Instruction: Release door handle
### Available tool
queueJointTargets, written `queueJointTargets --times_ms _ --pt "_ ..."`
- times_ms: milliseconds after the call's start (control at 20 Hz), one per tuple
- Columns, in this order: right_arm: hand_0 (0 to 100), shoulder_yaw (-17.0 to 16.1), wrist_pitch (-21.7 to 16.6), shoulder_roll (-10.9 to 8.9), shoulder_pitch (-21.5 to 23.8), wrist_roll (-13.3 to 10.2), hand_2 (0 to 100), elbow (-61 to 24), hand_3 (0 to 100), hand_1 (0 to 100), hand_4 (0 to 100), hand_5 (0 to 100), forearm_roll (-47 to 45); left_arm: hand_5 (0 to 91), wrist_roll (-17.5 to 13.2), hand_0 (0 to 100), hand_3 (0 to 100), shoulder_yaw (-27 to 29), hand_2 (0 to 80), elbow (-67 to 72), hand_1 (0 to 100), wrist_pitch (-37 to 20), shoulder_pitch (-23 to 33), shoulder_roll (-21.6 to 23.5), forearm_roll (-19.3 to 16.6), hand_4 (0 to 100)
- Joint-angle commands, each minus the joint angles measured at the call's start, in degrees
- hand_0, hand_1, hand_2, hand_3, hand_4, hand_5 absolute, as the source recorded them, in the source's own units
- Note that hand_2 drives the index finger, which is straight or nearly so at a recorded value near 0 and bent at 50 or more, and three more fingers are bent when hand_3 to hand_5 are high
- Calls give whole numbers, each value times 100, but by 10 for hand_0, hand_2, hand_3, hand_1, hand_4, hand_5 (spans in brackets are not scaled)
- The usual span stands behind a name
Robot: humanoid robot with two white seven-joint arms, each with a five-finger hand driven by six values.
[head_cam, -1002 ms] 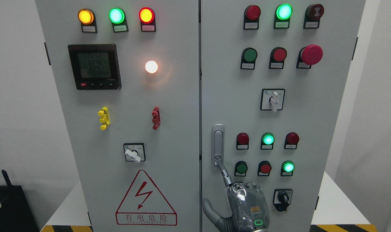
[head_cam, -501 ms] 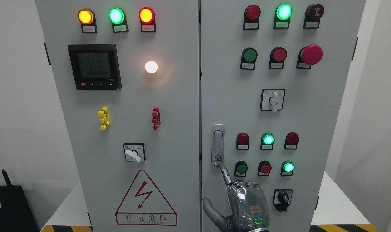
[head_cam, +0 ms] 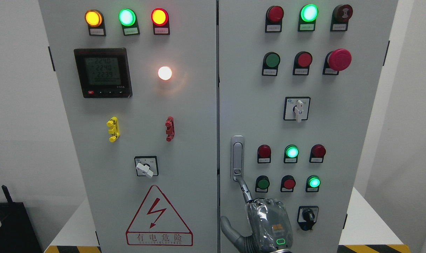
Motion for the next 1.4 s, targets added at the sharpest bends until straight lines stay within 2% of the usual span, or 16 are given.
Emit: queueJointTargets --times_ms 0,1352 --pt "310 -5 63 23 5 65 0 76 1000 254 930 986 9 0 5 120 0 62 0 96 389 5 -5 0 0 0" --pt "316 -14 45 23 -100 39 0 6 1000 250 928 983 53 0 5 120 0 62 0 96 389 5 4 0 0 0"
